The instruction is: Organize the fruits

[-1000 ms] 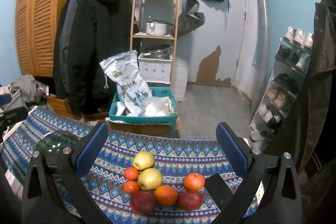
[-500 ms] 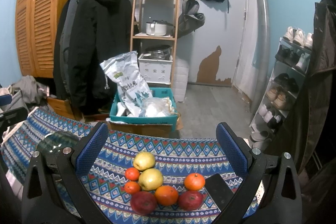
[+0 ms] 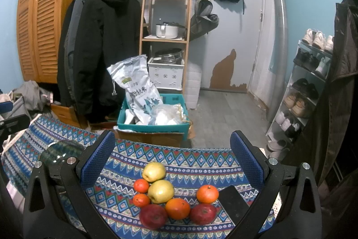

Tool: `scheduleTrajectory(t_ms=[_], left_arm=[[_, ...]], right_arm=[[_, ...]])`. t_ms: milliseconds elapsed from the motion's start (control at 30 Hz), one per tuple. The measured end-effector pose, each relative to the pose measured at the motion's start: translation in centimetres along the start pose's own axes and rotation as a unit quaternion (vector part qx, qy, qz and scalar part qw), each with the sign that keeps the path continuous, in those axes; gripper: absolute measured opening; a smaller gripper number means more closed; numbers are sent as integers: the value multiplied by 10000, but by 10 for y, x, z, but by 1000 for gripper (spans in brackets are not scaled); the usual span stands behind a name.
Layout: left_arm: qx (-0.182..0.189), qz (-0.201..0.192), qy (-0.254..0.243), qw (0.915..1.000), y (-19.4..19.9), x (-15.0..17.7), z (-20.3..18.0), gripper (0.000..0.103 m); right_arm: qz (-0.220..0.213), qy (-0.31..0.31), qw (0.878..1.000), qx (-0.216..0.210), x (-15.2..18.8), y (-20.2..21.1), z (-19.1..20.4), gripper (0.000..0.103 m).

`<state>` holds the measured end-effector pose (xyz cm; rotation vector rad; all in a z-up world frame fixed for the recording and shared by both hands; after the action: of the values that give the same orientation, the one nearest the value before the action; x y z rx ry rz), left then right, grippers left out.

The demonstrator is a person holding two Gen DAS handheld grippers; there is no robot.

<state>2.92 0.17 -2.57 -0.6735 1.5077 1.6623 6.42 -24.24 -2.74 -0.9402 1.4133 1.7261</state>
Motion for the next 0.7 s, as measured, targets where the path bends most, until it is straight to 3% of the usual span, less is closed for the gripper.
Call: scheduleTrajectory(t_ms=[700], left_arm=[[4, -7, 16, 10000, 1, -1, 1, 102]], right_arm=[[4, -2, 10000, -5, -1, 0, 0, 101]])
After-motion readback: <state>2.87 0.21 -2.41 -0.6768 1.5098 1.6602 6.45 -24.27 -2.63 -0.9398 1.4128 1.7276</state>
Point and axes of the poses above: each gripper's, at about its wrist camera, not at the fingertips, and y roughly against the way its jaws point, z to its left, x to its underside, the point moved 4 cm from there along -y, roughly the way its jaws point, and after that the axes turned 13 degrees about -y, right-handed, at the moved point
